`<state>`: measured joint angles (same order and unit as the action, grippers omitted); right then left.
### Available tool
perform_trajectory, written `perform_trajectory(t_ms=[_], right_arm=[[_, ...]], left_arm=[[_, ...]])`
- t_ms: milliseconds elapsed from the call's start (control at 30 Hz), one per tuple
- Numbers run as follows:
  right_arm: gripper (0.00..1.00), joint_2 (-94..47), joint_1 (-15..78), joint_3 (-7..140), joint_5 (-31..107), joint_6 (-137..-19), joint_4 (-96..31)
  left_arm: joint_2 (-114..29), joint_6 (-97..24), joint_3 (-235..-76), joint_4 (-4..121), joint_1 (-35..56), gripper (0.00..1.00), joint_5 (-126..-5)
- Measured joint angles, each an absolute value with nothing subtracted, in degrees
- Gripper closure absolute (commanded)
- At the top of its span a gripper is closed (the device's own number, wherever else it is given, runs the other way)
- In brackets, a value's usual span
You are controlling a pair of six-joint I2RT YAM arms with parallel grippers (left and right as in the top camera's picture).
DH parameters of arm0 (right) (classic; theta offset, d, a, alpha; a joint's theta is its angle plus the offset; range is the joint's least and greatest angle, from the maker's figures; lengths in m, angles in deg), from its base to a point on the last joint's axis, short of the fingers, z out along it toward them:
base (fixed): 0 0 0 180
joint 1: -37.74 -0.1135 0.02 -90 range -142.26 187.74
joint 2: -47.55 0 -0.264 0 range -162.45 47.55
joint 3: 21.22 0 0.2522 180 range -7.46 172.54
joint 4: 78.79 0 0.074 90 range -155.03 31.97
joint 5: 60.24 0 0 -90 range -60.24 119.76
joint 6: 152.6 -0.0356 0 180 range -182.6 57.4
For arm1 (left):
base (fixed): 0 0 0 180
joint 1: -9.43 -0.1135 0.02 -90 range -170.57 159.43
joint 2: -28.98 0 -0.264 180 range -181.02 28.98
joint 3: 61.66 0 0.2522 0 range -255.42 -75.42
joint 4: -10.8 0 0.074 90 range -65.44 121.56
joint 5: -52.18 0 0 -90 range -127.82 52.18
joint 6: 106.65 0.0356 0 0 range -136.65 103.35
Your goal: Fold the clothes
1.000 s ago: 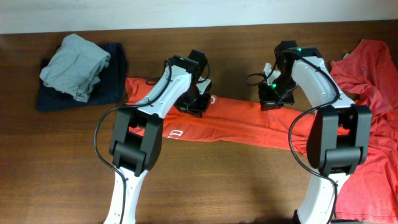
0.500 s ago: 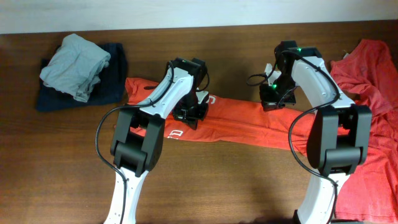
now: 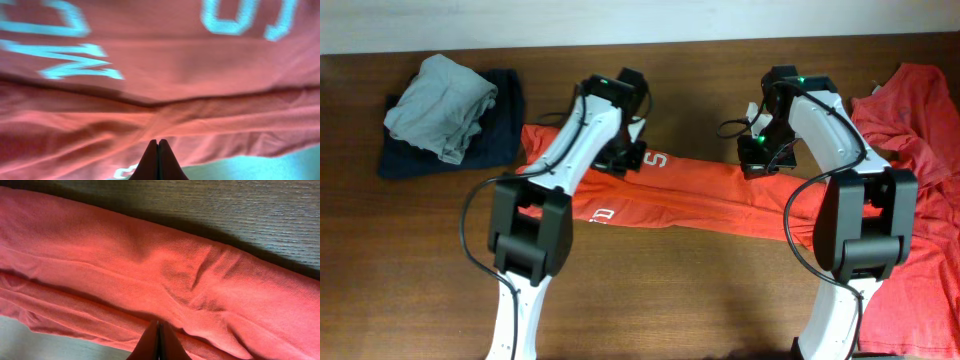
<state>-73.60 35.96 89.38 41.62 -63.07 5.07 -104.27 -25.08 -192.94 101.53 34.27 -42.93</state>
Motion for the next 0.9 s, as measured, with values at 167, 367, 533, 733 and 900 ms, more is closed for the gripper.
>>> perform_trajectory(t_ms=[167,367,533,733,900], right_arm=[[0.95,-73.6,35.96,89.38,41.62,-63.01,5.07],[0.95,-73.6,35.96,89.38,41.62,-63.05,5.03],[0.89,-73.6,35.96,89.38,41.59,-63.09,5.25],[0.88,-73.6,36.09,89.38,39.08,-63.2,6.52],[0.88,-73.6,38.01,89.38,38.14,-63.66,7.61]], left_arm=[[-104.2,-25.54,-193.03,100.99,30.7,0.99,-41.81],[-104.2,-25.73,-193.03,99.98,28.41,0.99,-41.0],[-105.14,-25.73,-193.05,100.37,28.76,0.99,-40.33],[-109.67,-25.76,-192.94,104.79,28.8,0.99,-40.28],[-111.09,-25.76,-192.72,105.73,28.8,0.99,-40.13]])
